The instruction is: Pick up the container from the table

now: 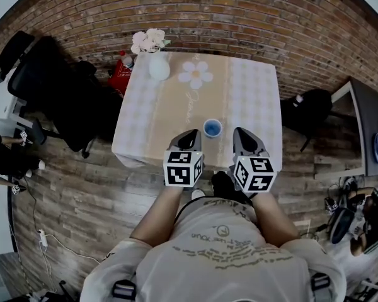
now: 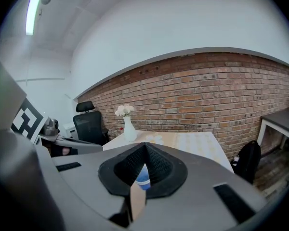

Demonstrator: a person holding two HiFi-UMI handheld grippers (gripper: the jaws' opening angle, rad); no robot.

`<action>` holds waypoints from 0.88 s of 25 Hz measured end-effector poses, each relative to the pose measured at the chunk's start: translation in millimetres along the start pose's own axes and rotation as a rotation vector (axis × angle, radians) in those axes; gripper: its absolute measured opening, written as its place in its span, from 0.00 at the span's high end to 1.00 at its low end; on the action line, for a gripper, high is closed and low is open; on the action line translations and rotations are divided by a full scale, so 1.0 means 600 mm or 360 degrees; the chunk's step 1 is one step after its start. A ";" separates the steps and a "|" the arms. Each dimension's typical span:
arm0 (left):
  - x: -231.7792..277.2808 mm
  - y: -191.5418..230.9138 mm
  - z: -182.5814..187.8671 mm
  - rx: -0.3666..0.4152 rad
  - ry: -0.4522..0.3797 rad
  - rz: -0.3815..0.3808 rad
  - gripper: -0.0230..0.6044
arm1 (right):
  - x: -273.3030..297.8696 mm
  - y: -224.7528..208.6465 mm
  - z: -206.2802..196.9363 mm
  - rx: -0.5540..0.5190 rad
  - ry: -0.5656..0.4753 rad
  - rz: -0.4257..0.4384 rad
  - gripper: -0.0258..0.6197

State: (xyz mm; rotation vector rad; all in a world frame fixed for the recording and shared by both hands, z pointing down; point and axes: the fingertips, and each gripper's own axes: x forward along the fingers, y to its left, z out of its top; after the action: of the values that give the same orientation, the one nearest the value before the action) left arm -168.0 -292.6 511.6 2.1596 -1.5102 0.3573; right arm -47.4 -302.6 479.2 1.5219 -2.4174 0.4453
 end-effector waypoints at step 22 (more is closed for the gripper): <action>0.165 -0.038 -0.096 0.0464 0.0273 -0.0155 0.46 | 0.067 -0.091 -0.051 0.0048 0.0183 -0.0023 0.96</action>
State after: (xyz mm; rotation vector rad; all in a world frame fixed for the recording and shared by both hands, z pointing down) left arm -107.9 -336.5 601.7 2.3434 -1.3191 0.7490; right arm -13.7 -346.3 529.1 1.4822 -2.3213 0.5529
